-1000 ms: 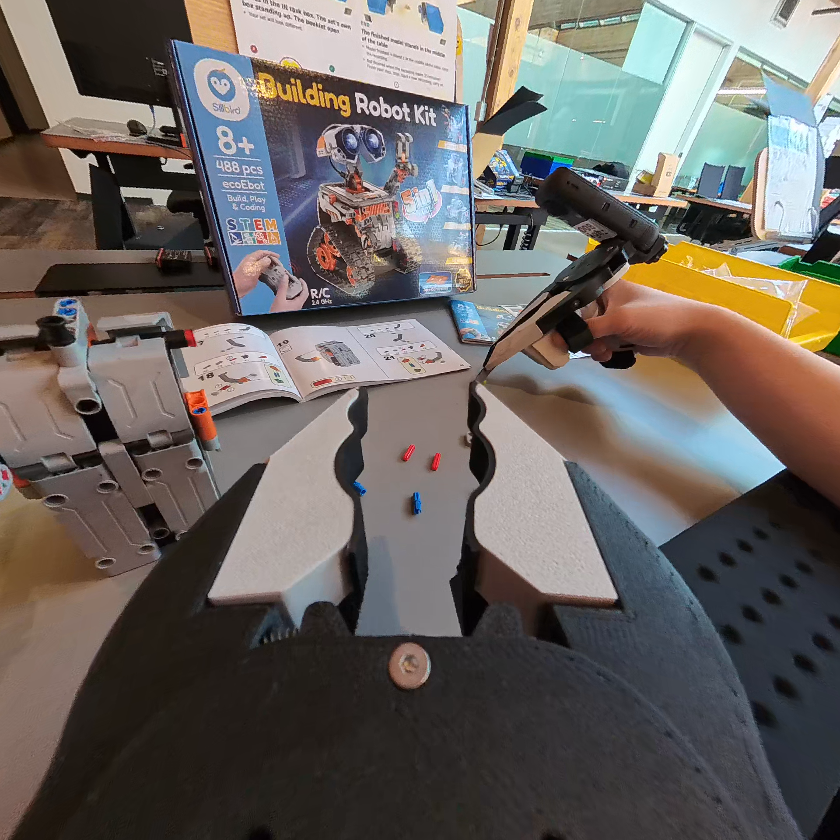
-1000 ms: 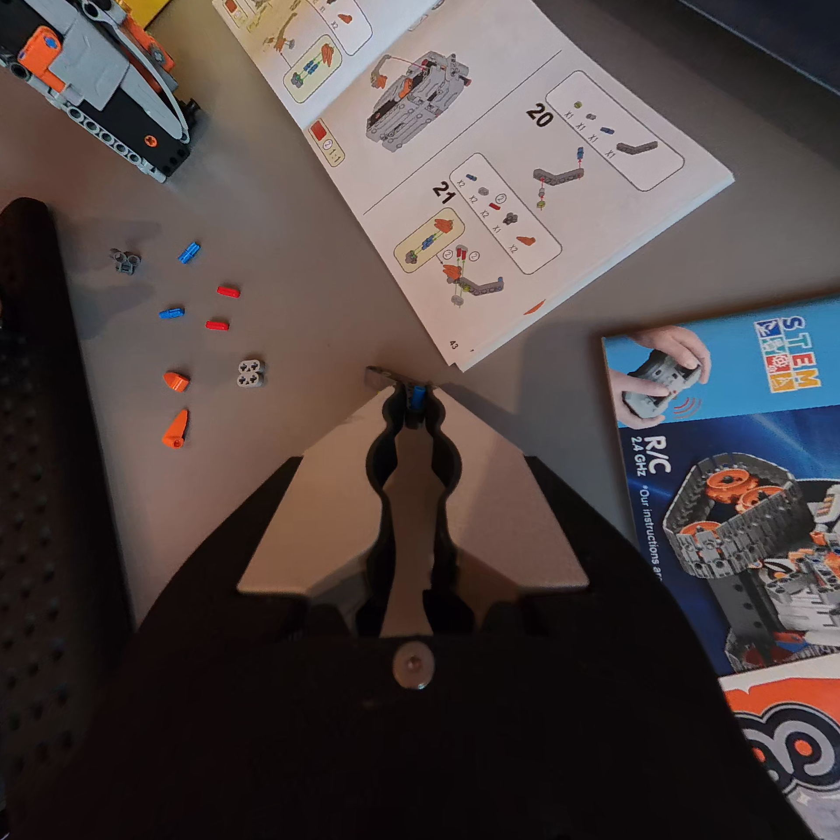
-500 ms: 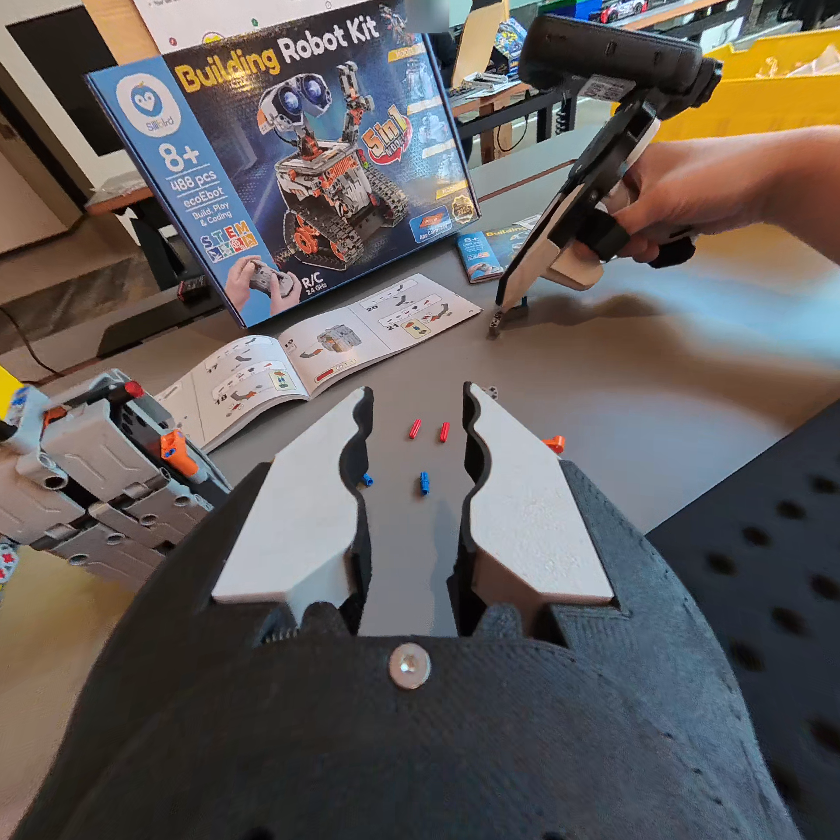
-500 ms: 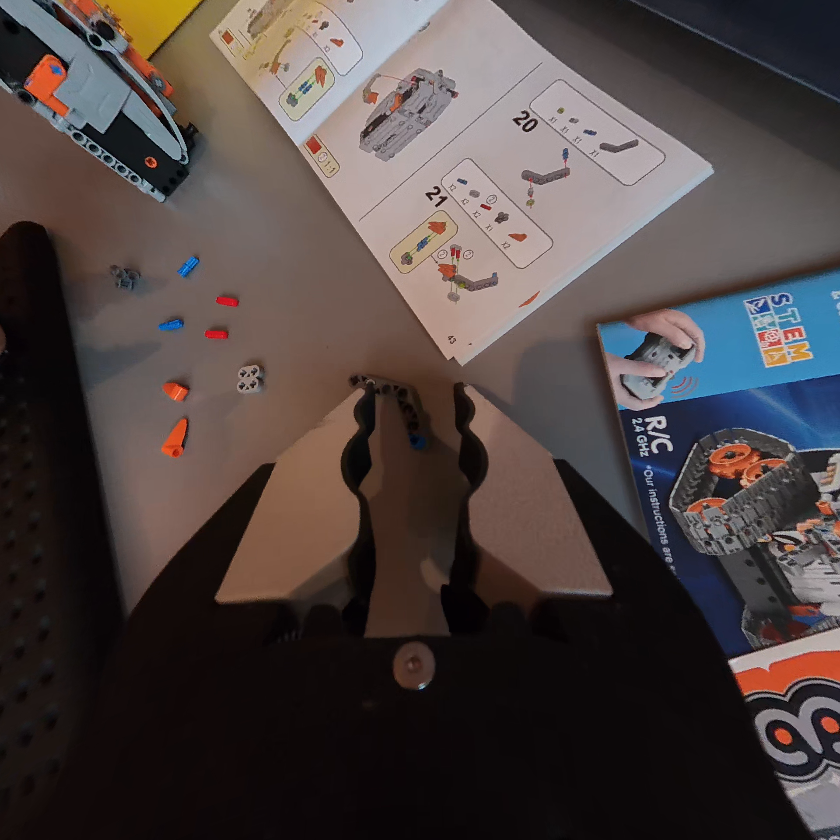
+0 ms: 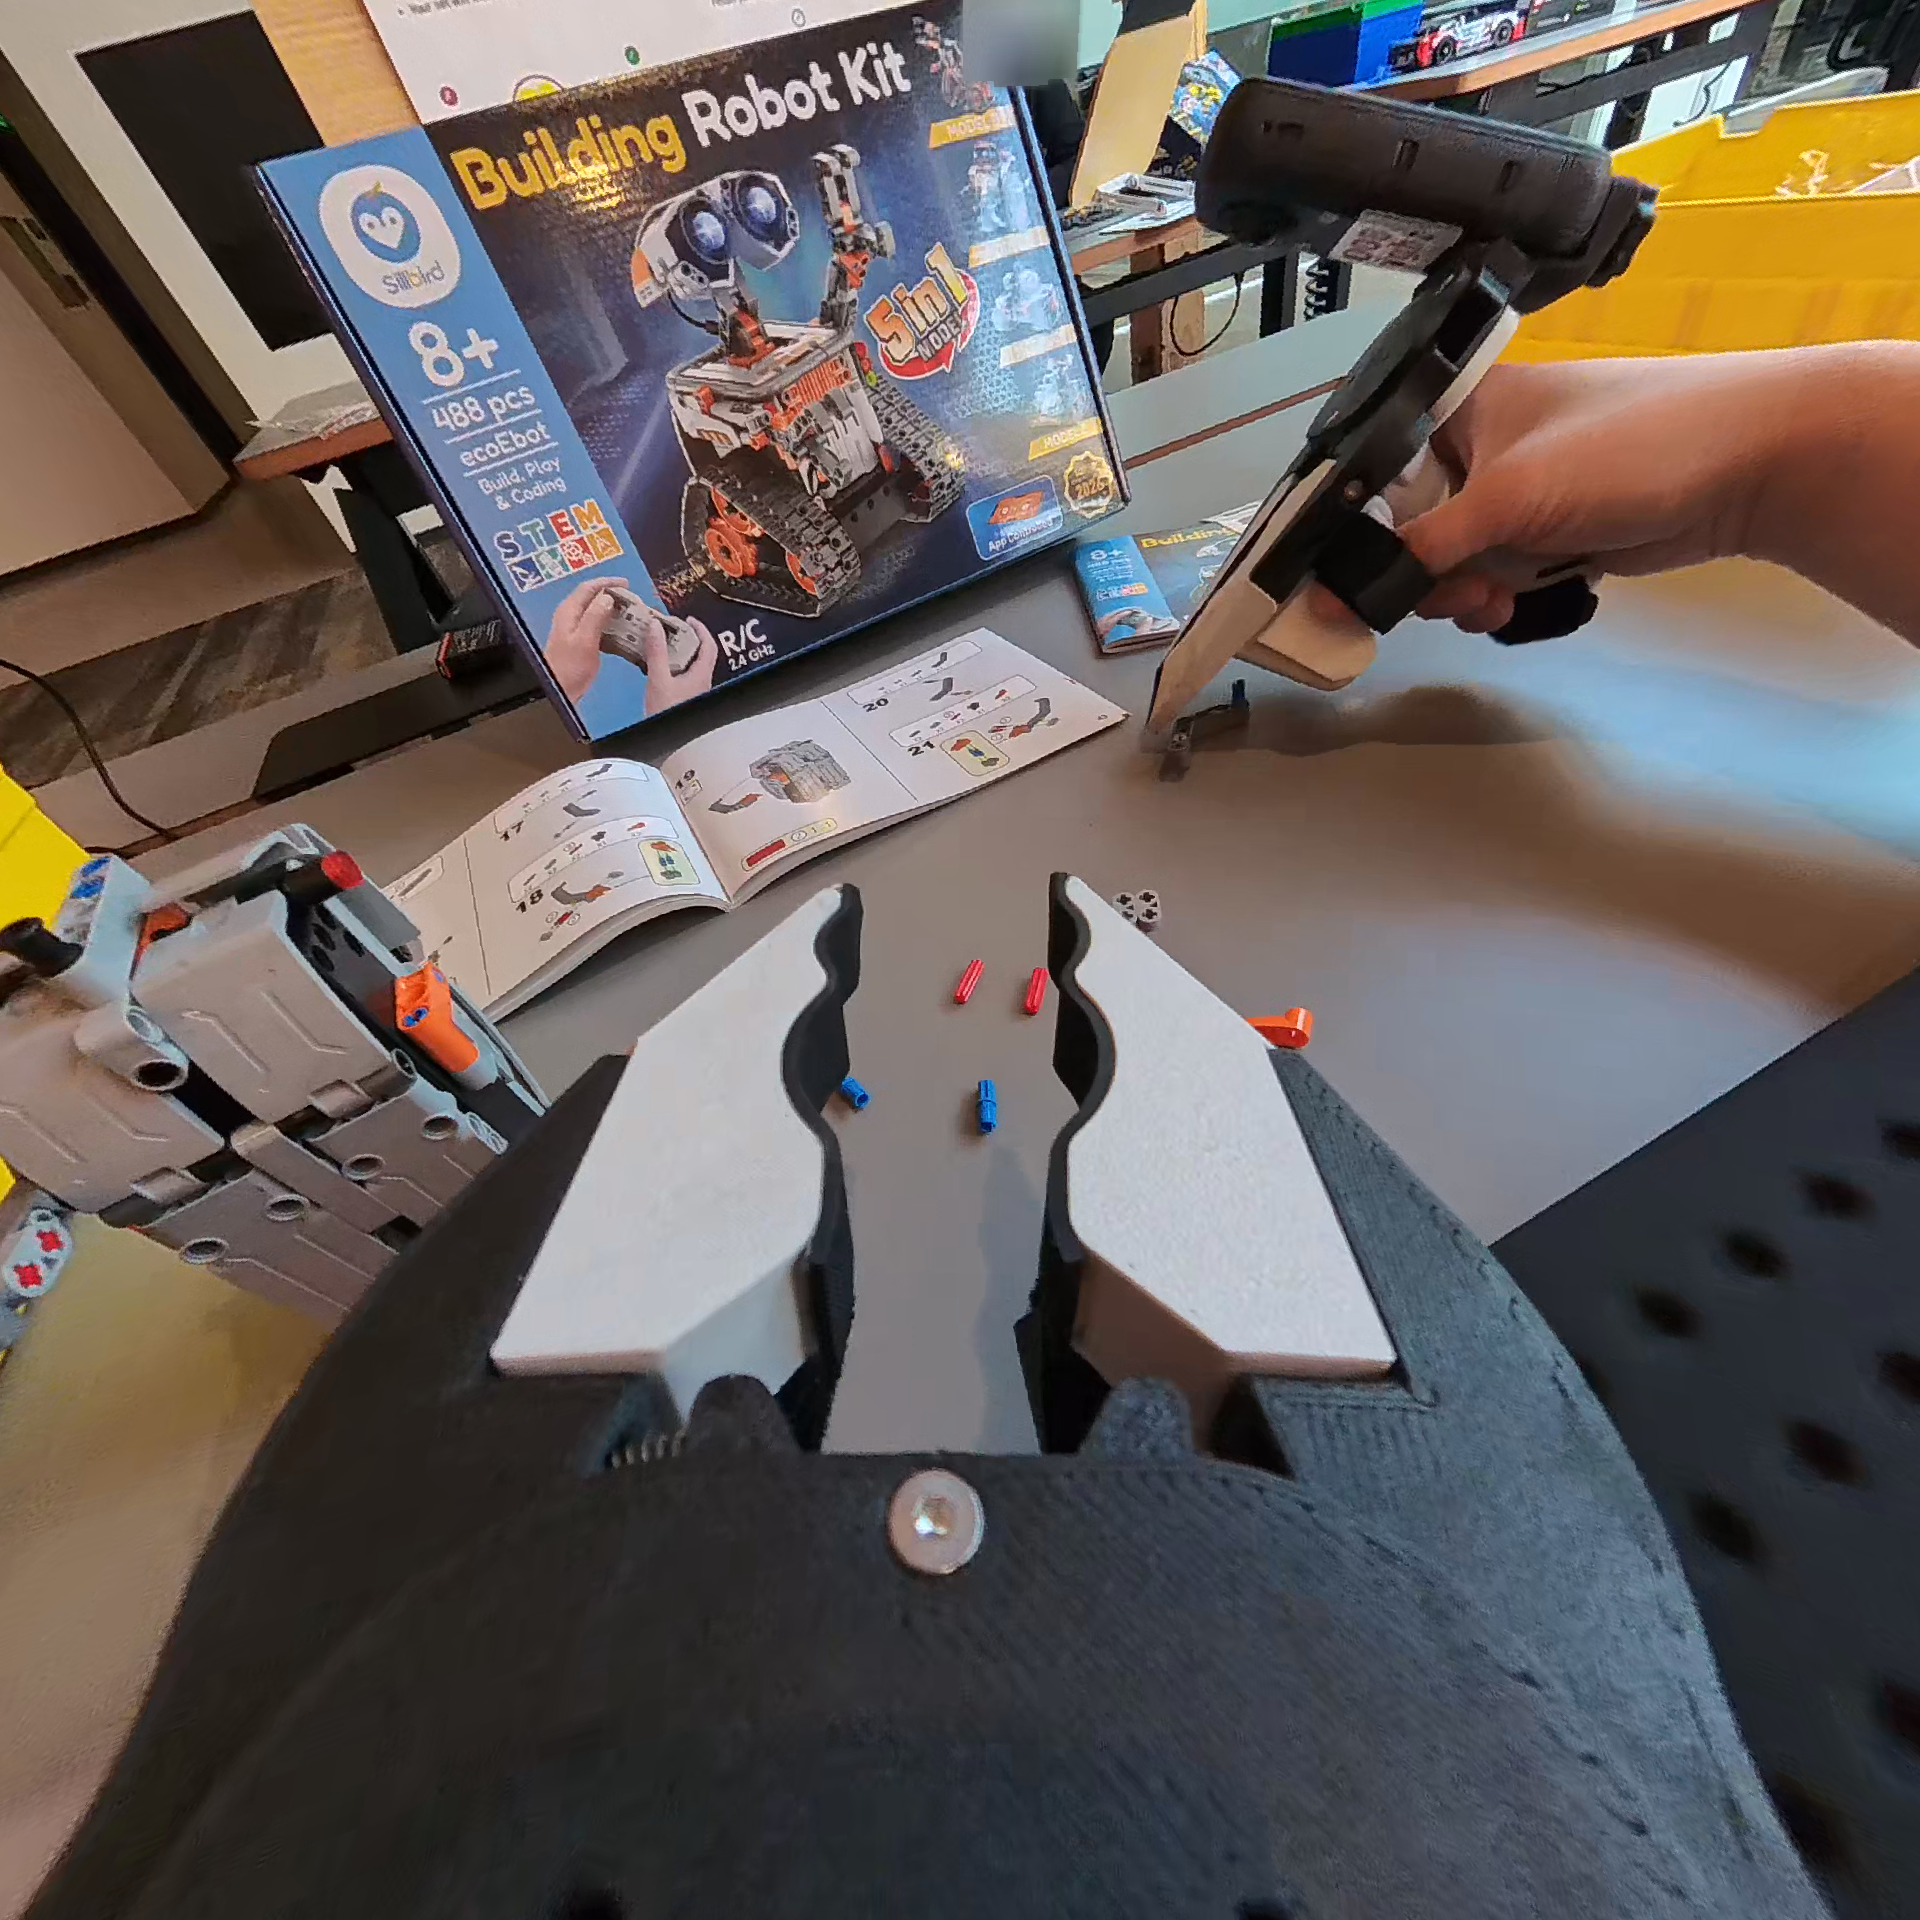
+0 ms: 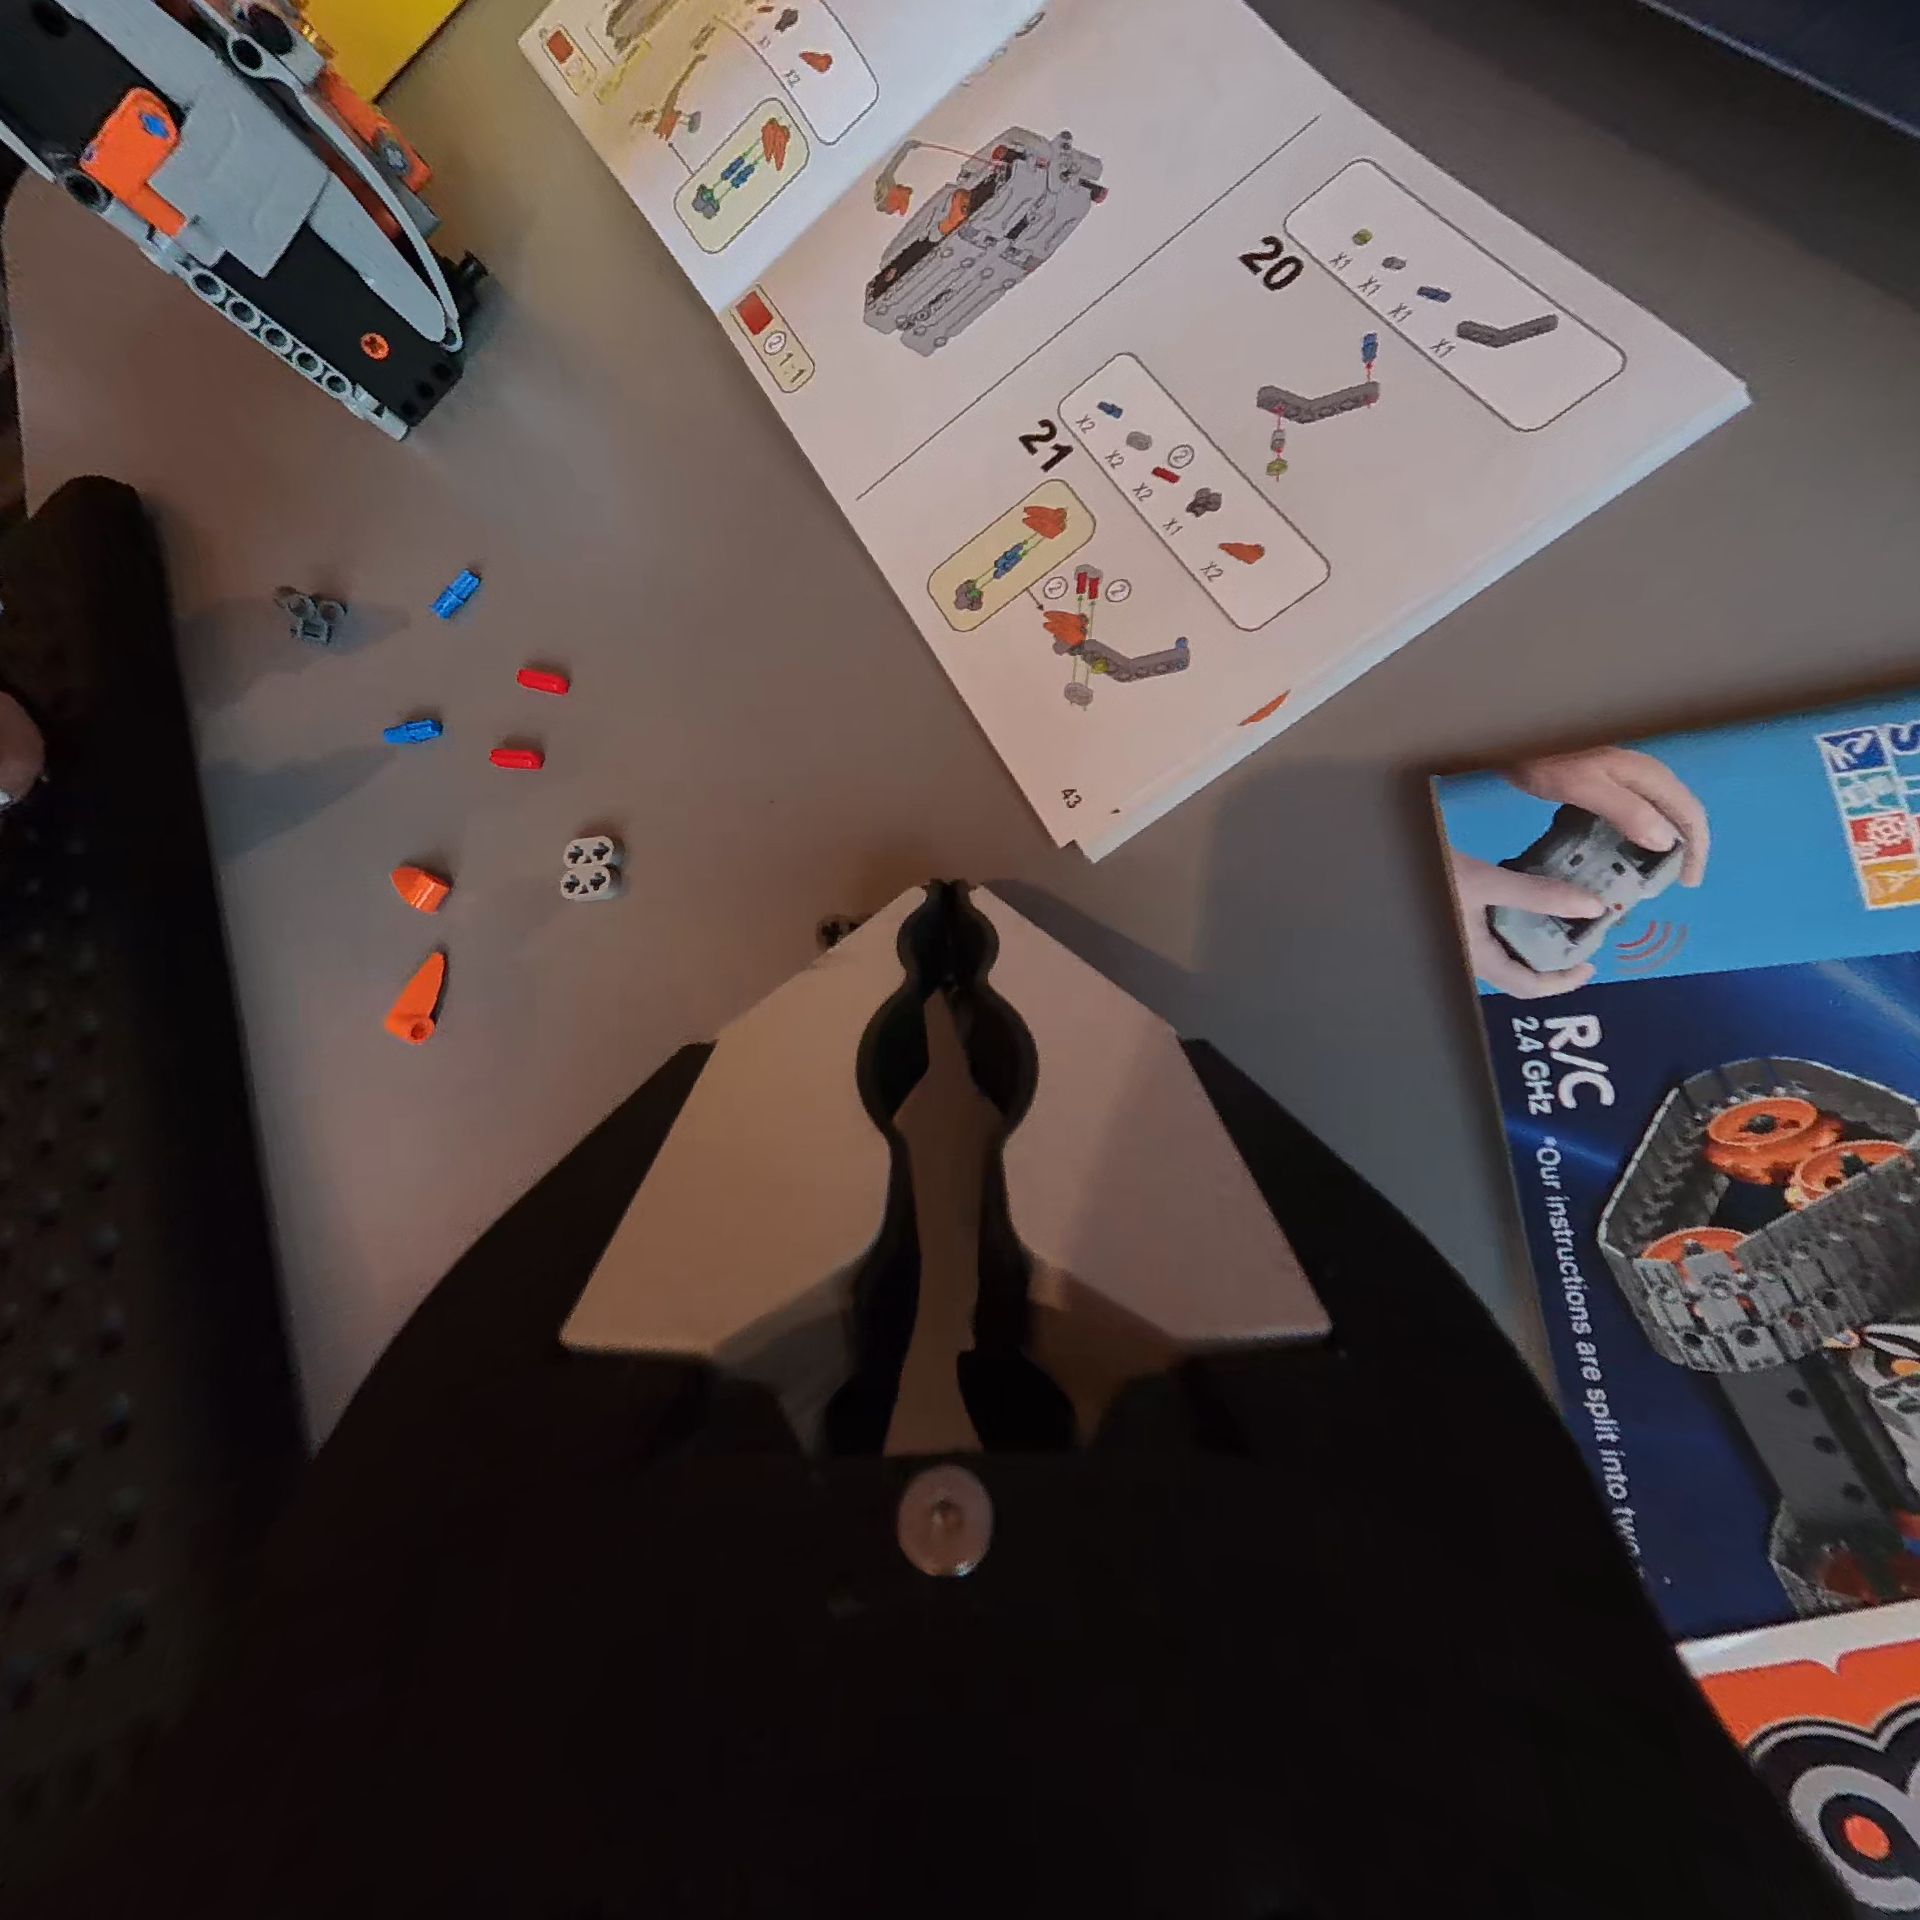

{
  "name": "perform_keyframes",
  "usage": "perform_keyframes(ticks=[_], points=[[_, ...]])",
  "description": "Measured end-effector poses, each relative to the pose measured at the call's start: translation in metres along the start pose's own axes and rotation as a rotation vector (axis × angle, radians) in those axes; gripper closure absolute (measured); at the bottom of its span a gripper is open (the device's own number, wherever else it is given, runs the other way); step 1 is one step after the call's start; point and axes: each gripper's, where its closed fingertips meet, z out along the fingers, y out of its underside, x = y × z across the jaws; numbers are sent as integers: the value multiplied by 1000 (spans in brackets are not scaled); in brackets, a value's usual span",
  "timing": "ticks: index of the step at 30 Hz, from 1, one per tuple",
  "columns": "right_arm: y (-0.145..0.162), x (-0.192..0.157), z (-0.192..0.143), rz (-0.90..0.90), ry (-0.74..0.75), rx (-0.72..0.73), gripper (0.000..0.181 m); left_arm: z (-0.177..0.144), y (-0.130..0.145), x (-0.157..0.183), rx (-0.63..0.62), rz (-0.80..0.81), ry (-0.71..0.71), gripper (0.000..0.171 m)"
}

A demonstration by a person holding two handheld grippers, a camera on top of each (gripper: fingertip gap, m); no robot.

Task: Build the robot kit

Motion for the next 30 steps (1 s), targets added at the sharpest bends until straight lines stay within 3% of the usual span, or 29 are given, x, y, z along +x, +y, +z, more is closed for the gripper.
perform_keyframes(ticks=[3,6,10,15,18,24,27,30], points=[[-3,0,-3,-1,6,12,181,0,-1,0,6,-6,3,137],[-6,2,-2,19,14,31,161,-3,-5,-2,35,-25,8,138],[-8,-1,2,28,-4,44,150,-5,-8,-4,62,-63,24,140],[-8,-10,12,40,-59,38,157,0,-10,-3,63,-81,48,141],[-3,-11,17,-25,-48,-4,181,-4,-13,1,90,-51,58,141],[-7,-7,5,-30,-23,44,180,-14,-23,6,175,13,36,148],[-16,-4,-6,-11,-17,92,164,-21,-29,2,229,-5,24,149],[-23,-7,-12,-19,-50,128,159,-20,-29,-3,230,-43,23,150]])
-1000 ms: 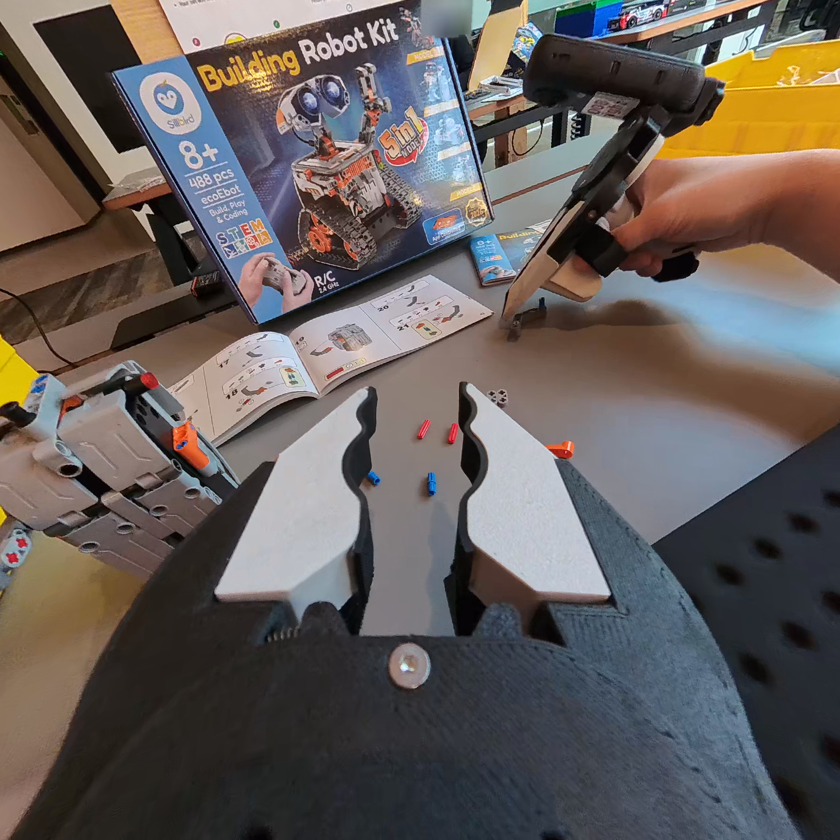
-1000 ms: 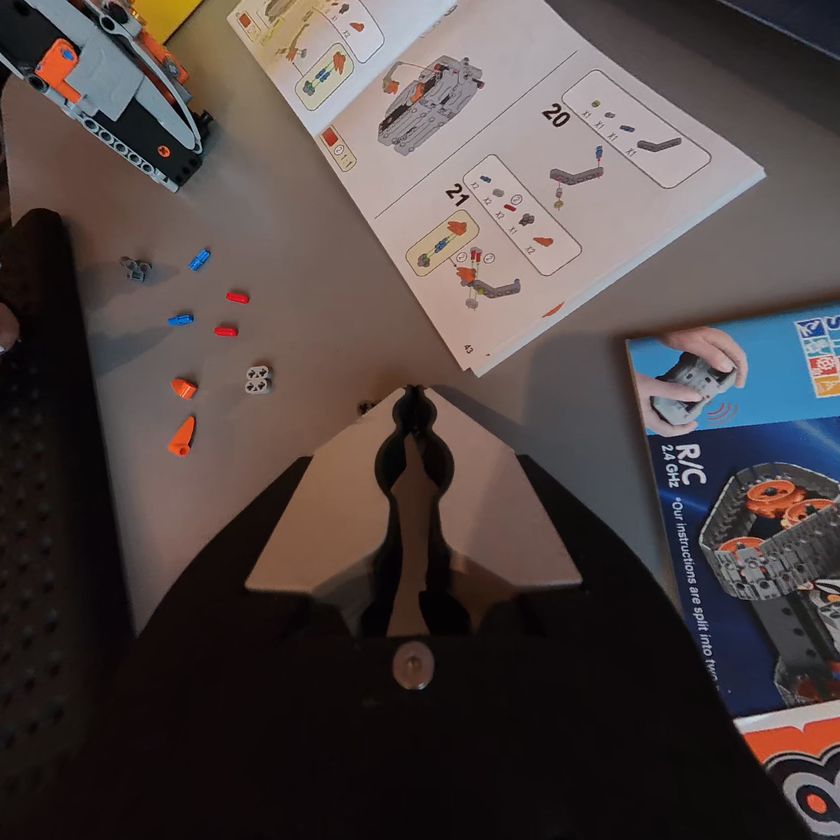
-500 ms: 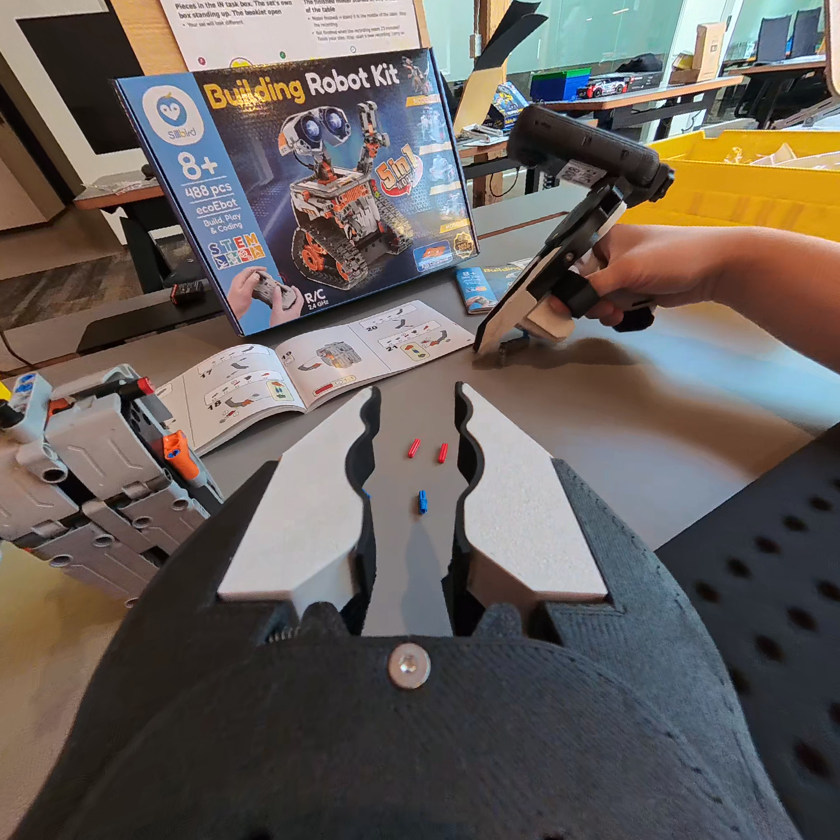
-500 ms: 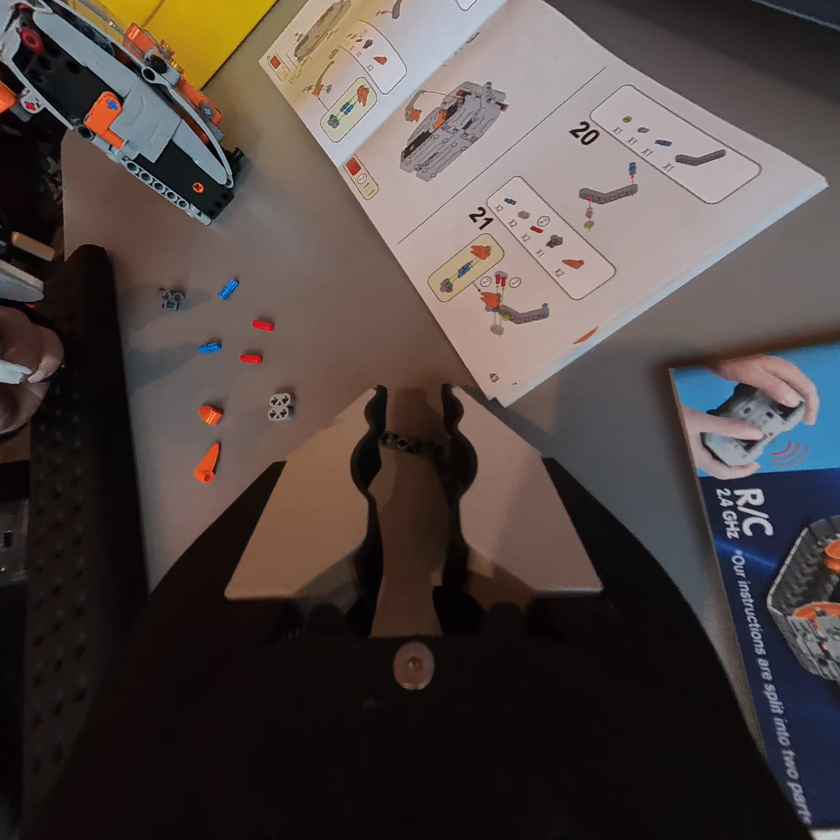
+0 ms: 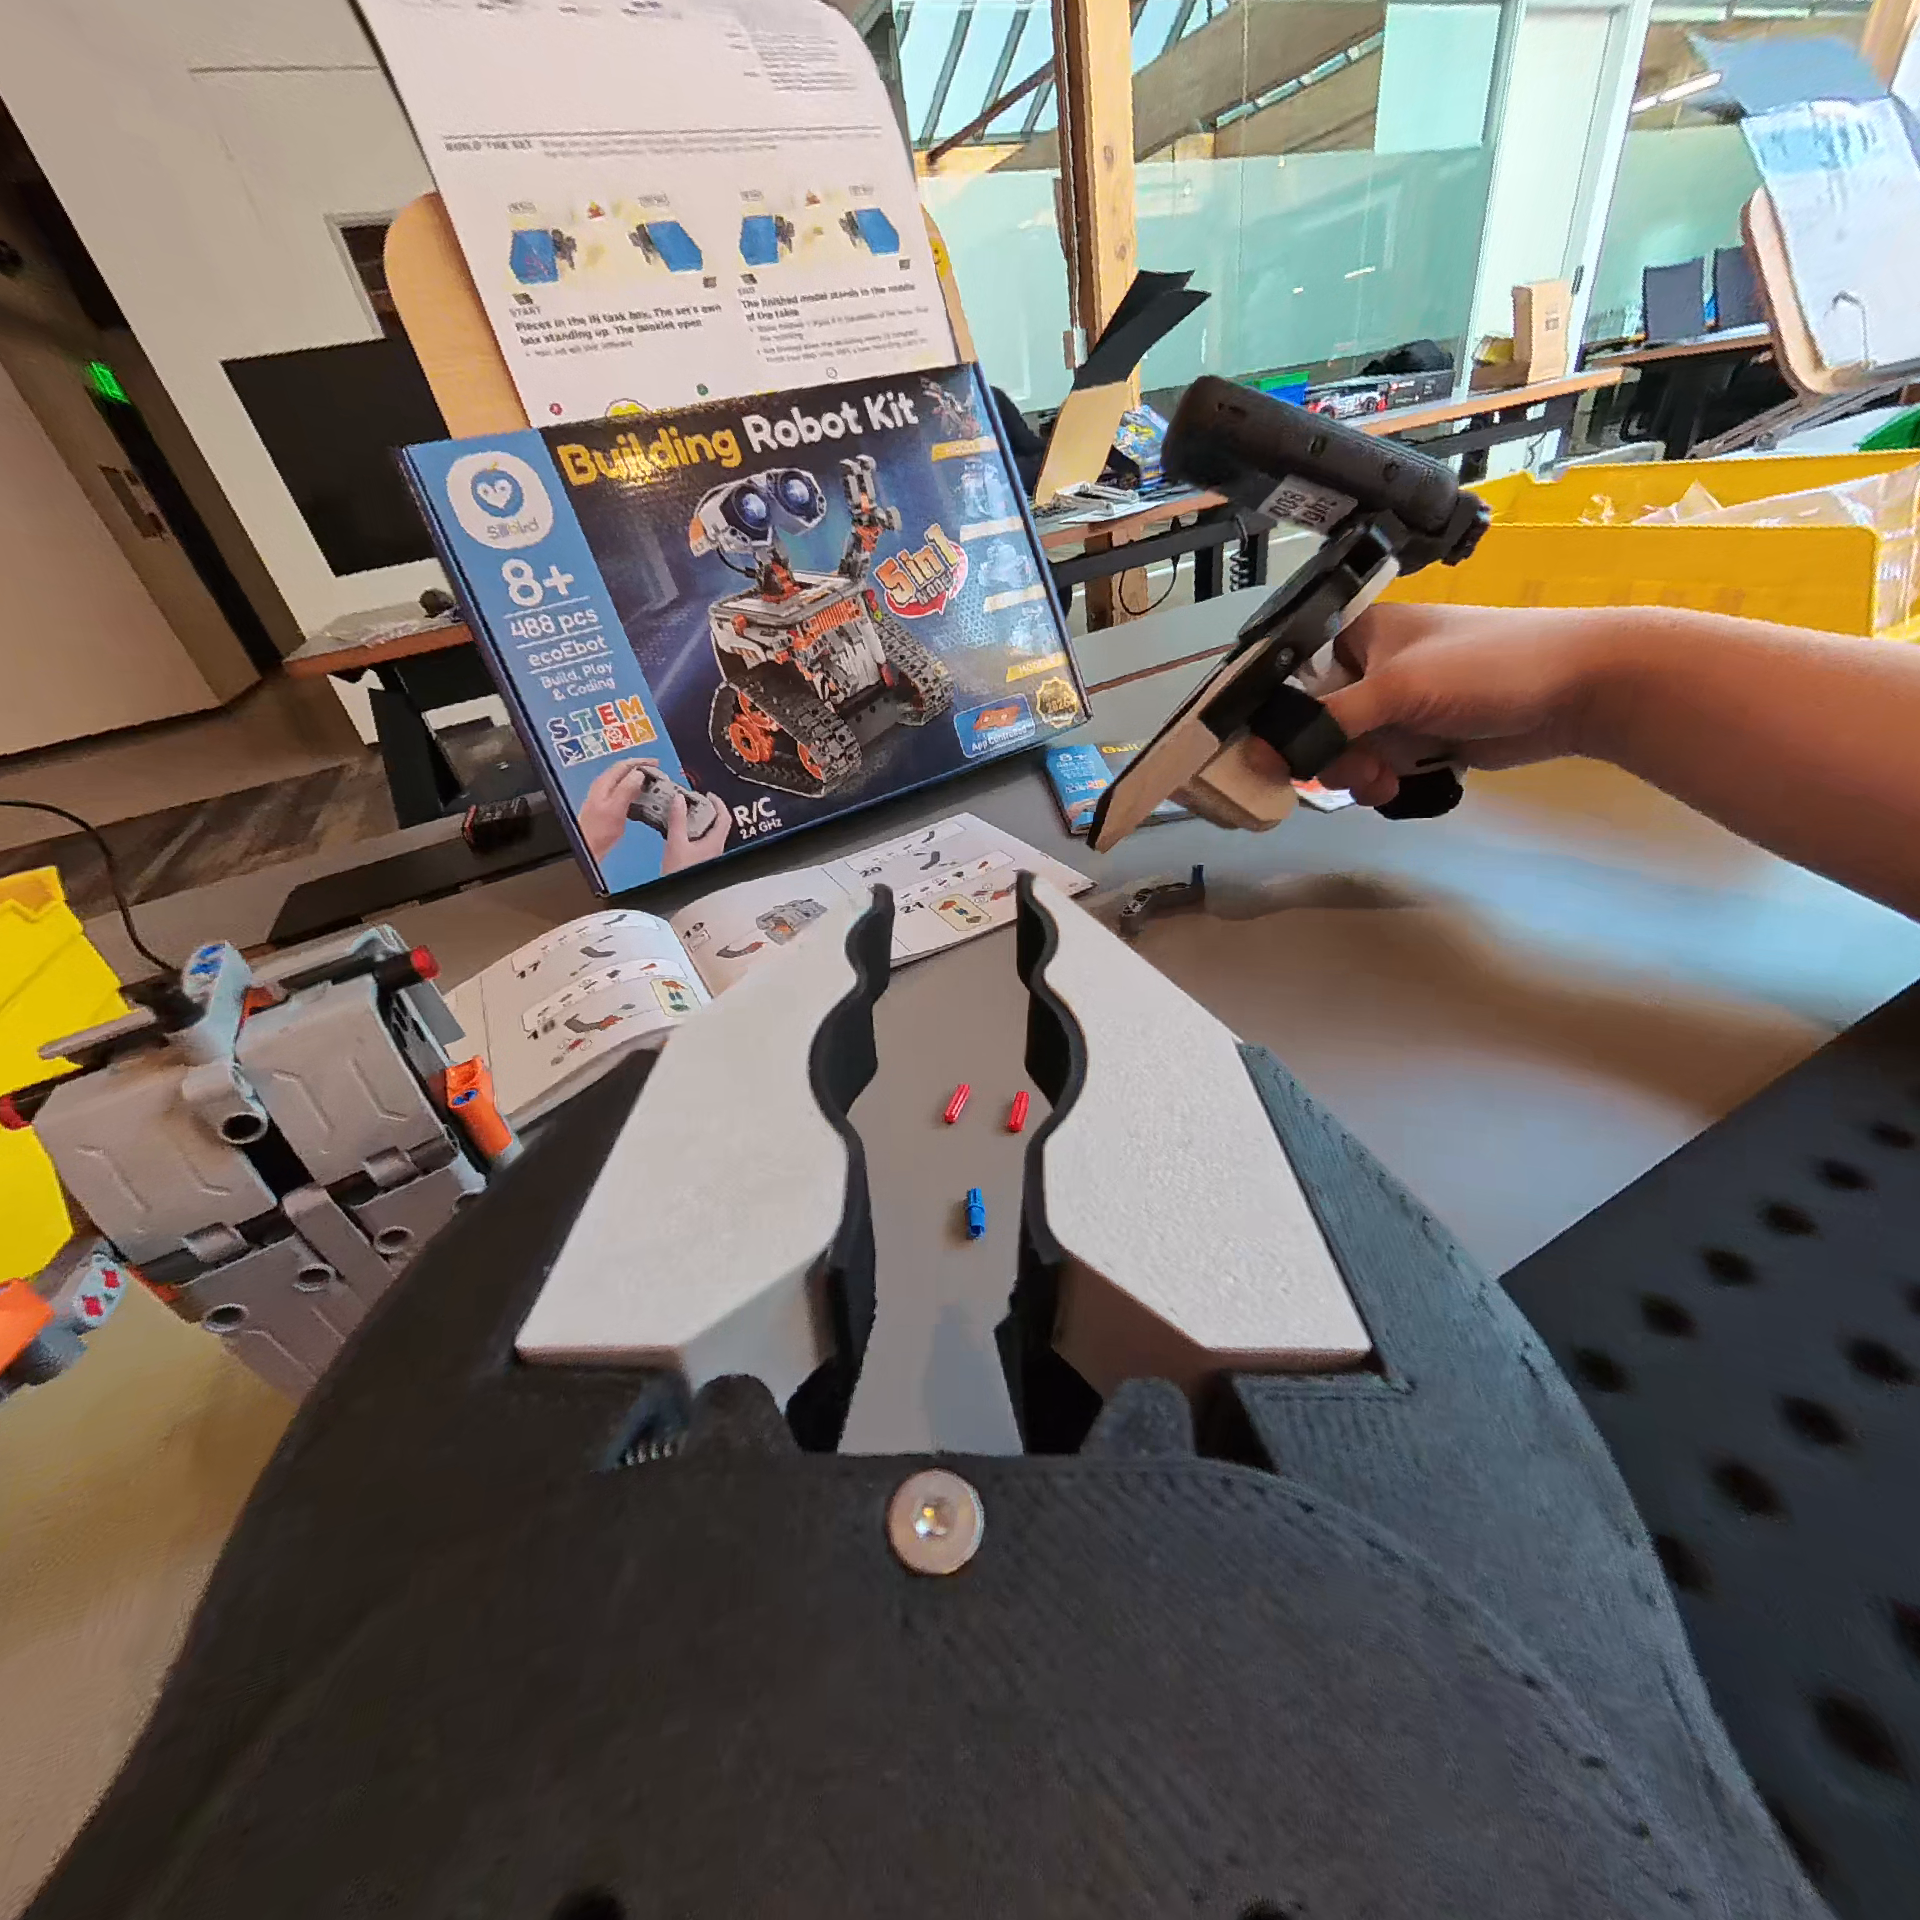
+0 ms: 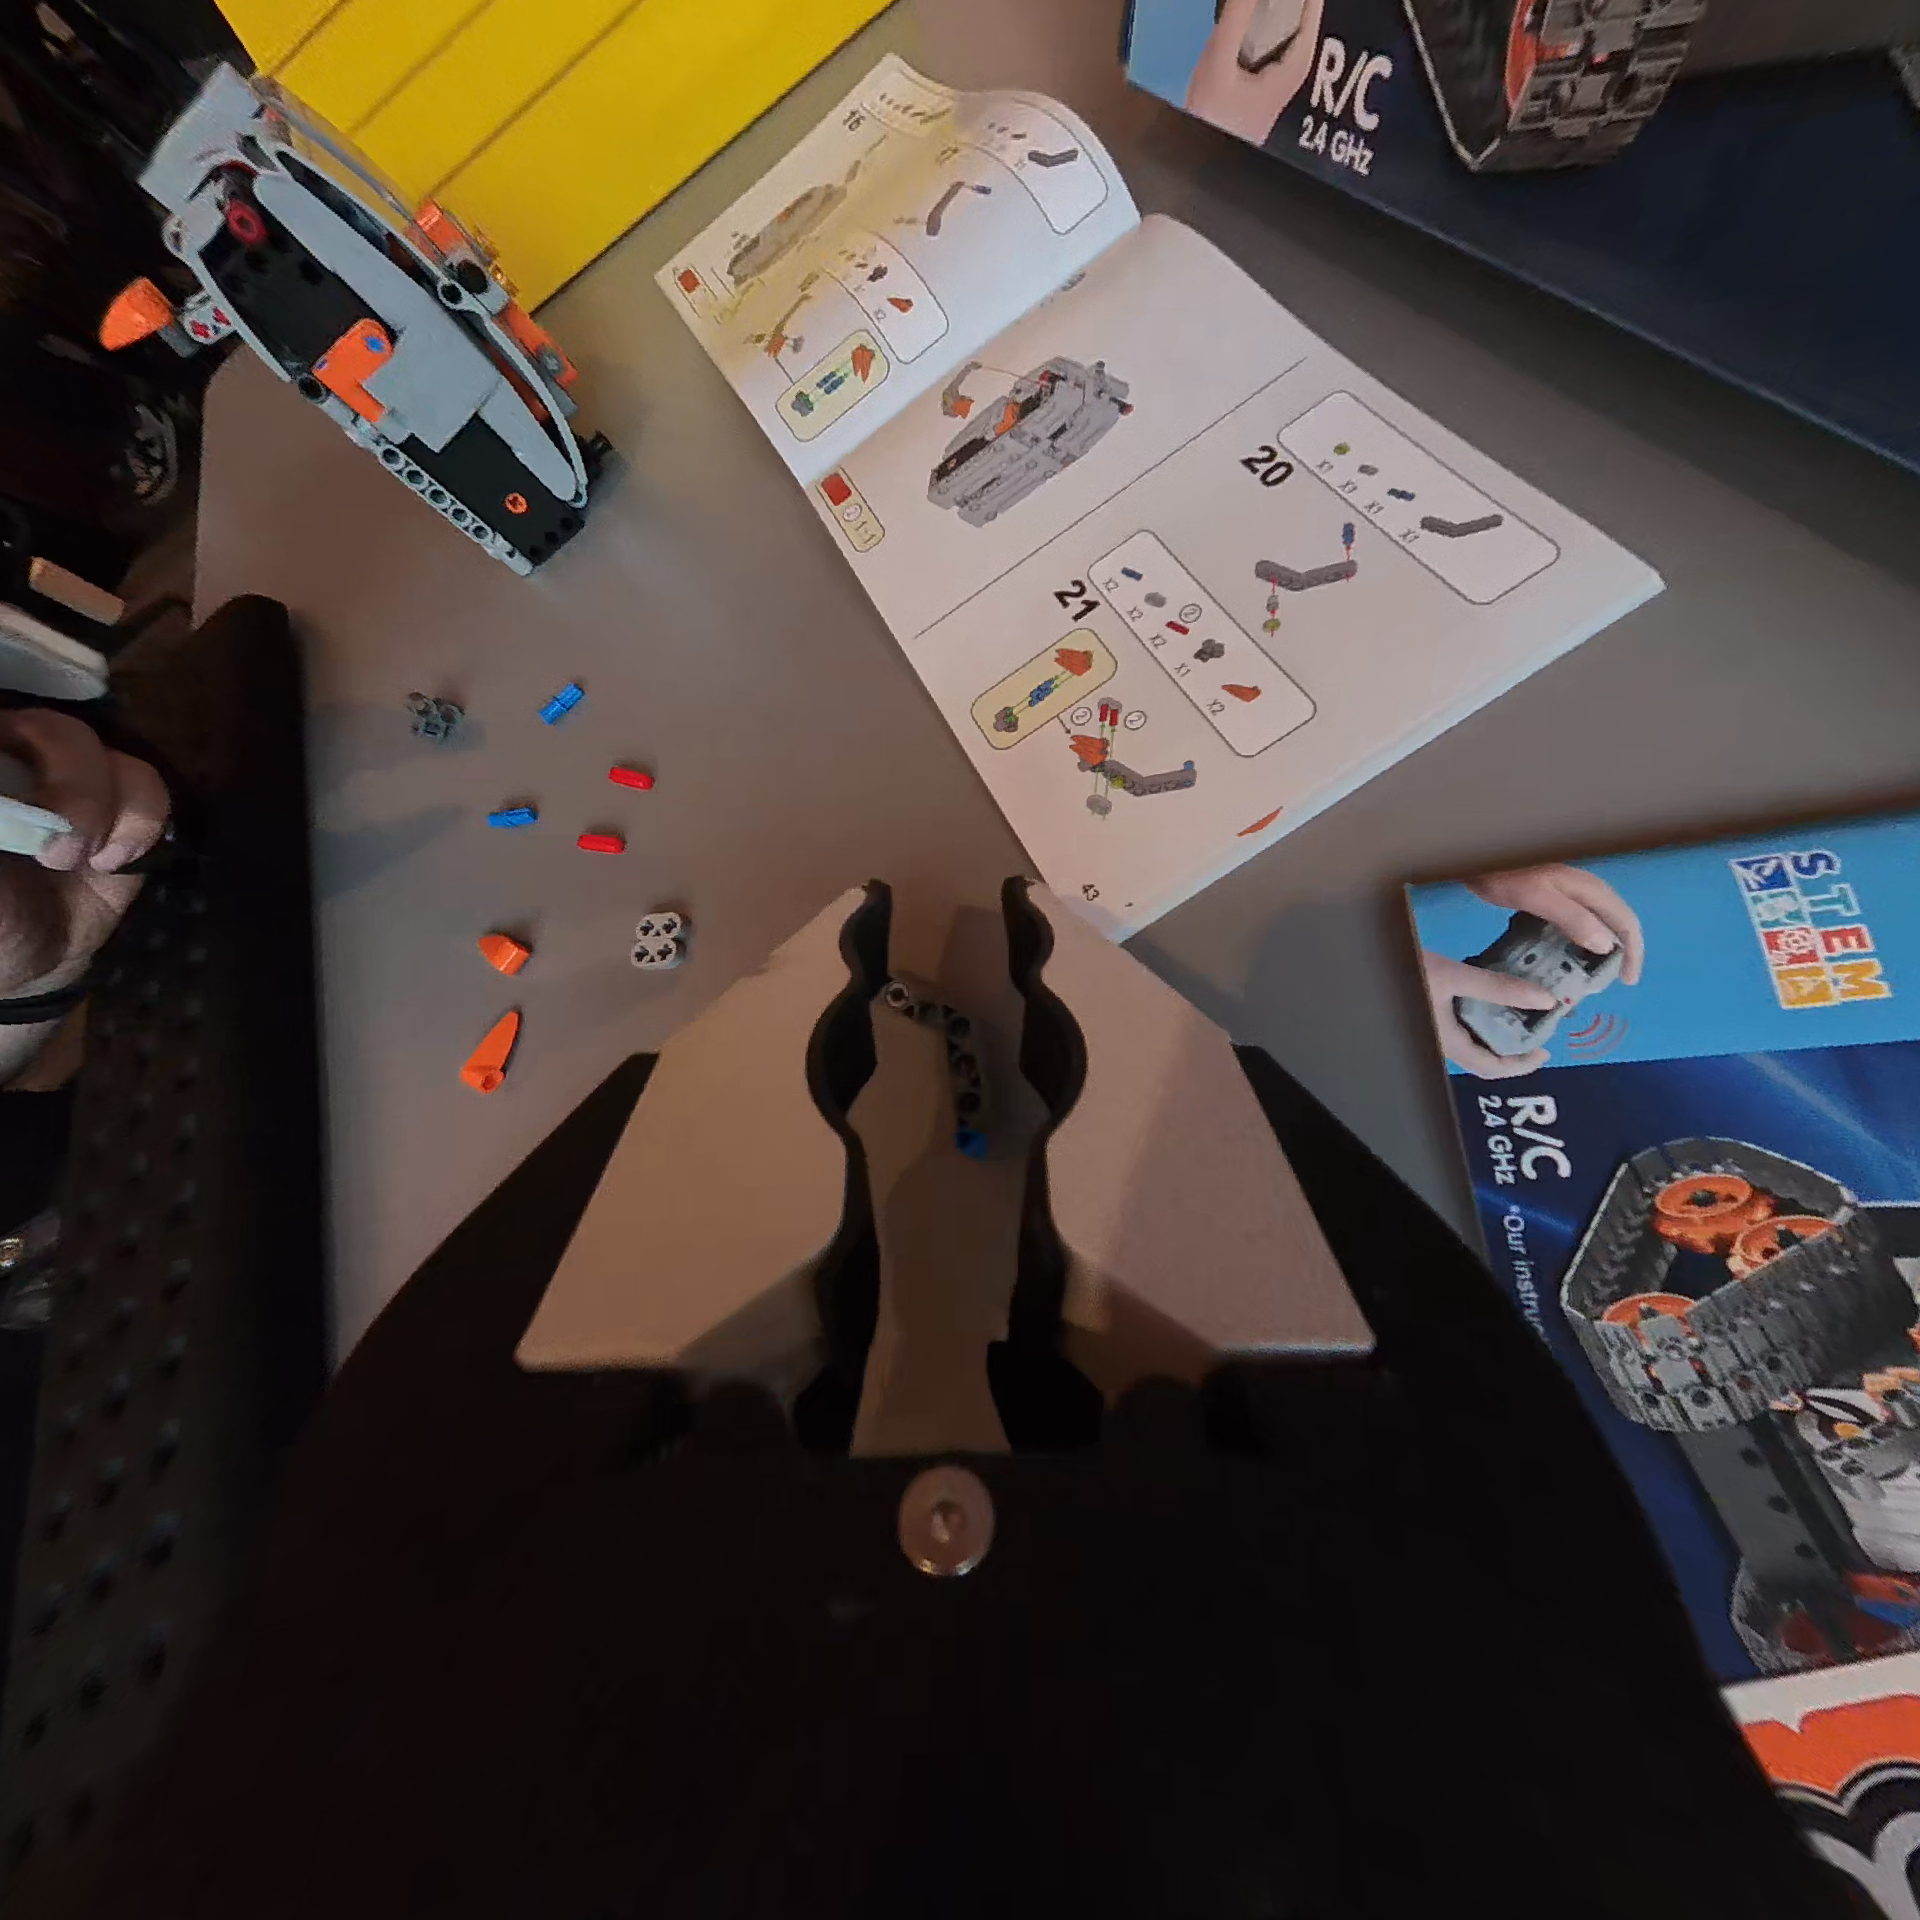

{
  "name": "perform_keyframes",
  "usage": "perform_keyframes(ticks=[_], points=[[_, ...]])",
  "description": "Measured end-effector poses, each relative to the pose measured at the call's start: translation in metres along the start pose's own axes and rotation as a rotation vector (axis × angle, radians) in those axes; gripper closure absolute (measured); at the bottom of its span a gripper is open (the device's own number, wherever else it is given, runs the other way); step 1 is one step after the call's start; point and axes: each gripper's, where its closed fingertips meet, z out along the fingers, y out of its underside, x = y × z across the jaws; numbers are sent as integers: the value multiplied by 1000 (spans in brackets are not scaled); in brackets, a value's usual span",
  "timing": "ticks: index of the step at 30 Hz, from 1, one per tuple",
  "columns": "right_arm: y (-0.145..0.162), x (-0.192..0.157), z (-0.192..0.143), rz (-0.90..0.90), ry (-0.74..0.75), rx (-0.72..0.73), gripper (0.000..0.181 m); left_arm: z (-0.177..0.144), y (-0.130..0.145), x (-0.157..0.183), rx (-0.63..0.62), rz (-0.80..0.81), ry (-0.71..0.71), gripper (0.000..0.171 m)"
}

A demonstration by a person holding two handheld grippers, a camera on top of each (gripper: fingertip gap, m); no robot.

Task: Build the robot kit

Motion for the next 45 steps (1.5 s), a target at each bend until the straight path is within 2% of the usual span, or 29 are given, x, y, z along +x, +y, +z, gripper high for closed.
perform_keyframes(ticks=[4,7,11,13,15,17,21,26,28,30,33,35,37,39,40,41,45], points=[[16,-1,-6,-69,-28,-78,143,2,3,-4,-17,-39,1,148],[29,6,-12,-164,-2,-108,143,0,1,-6,-2,-56,1,149],[42,10,-16,-196,4,-153,143,-2,0,-6,10,-70,5,150],[42,13,-16,-209,29,-158,149,-3,-2,-6,20,-71,9,150],[45,13,-16,-236,39,-185,173,-4,-2,-7,28,-75,11,150],[35,19,-17,-269,110,-156,173,-4,-3,-8,32,-88,13,150],[8,1,-24,-336,120,-55,174,-5,-3,-9,35,-126,33,152],[0,-26,-25,-479,150,-87,174,1,1,-2,-8,-155,117,162],[-4,-32,-24,-510,157,-88,174,10,4,5,-50,-153,169,160],[-9,-36,-23,-529,157,-68,174,26,-2,8,-48,-183,211,151],[-12,-40,-20,-543,147,-46,174,60,-14,20,-67,-277,314,144],[-12,-39,-18,-548,140,-30,174,94,-5,21,-146,-247,318,136],[-12,-33,-16,-529,140,-16,174,124,17,23,-269,-198,325,128],[-10,-28,-16,-504,137,-11,174,142,39,30,-373,-216,379,135],[-10,-27,-16,-499,137,-9,174,146,45,33,-387,-229,407,148],[-11,-26,-16,-500,140,-9,174,148,48,34,-386,-244,421,154],[-18,-35,-15,-531,120,7,174,143,54,32,-404,-309,427,148]])
